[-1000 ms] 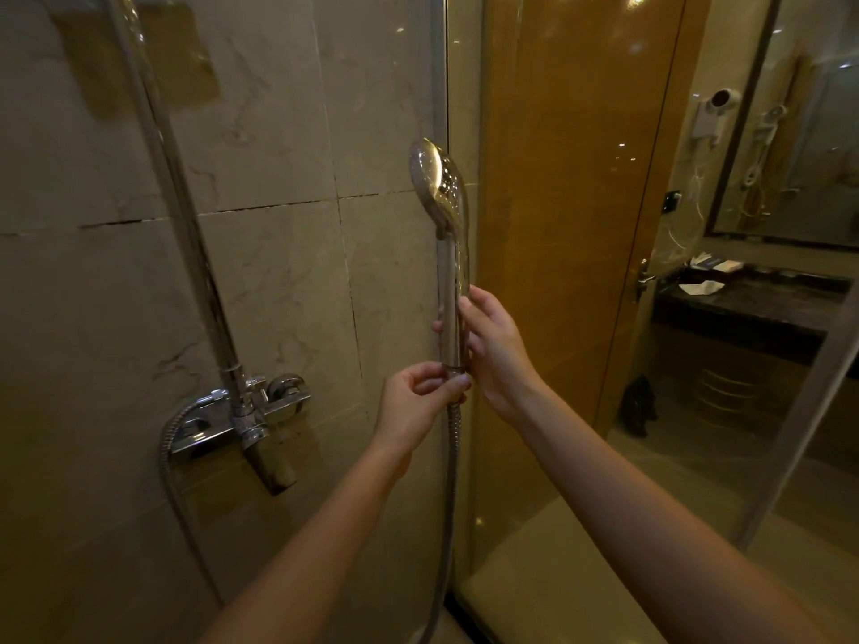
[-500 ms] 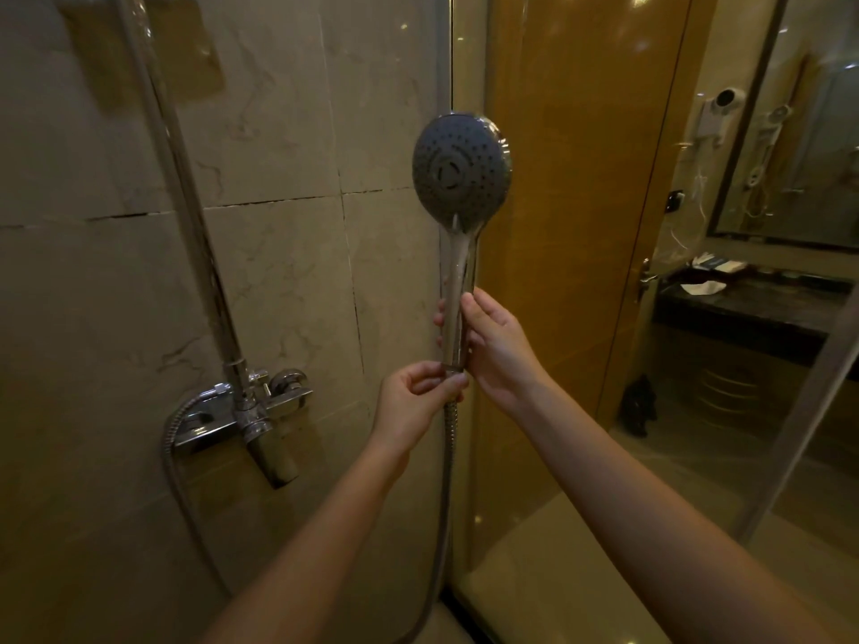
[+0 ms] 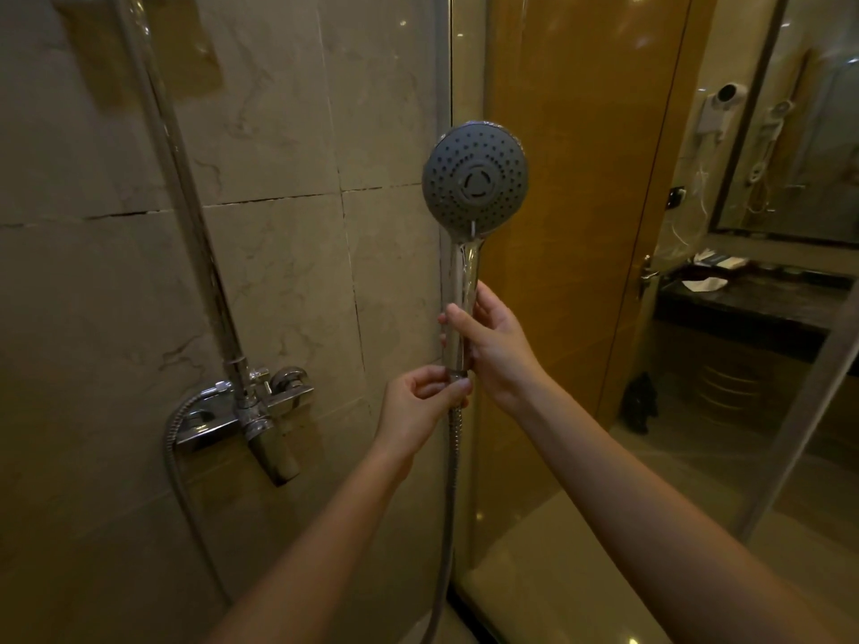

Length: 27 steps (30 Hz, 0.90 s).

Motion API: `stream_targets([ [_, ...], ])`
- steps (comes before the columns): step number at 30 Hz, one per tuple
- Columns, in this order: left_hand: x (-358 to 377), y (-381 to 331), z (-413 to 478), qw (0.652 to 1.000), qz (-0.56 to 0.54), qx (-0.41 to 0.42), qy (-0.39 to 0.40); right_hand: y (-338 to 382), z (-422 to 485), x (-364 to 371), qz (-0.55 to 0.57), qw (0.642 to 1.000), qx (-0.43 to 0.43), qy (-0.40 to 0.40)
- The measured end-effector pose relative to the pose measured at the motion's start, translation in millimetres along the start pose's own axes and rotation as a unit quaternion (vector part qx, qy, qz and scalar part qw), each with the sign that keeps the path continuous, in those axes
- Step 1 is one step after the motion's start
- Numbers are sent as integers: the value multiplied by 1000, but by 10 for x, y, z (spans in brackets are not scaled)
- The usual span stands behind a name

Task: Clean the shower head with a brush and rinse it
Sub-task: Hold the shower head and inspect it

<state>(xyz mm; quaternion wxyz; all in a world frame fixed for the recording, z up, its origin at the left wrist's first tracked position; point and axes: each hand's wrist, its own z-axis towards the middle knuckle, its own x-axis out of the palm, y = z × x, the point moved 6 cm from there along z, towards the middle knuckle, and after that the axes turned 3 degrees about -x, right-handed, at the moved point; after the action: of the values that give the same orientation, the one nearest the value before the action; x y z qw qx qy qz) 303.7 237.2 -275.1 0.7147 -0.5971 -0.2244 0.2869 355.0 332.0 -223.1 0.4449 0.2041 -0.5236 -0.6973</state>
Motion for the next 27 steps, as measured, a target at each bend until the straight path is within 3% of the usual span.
stream_targets([
  [3,-21,34,-12,1000,1,2,0,21,-42,0,-17,1000,-9,1],
  [14,-81,36,9,1000,-6,1,2,-60,24,-22,104,994,36,8],
  [27,-22,43,17,986,-79,-50,141,16,92,59,176,981,44,72],
])
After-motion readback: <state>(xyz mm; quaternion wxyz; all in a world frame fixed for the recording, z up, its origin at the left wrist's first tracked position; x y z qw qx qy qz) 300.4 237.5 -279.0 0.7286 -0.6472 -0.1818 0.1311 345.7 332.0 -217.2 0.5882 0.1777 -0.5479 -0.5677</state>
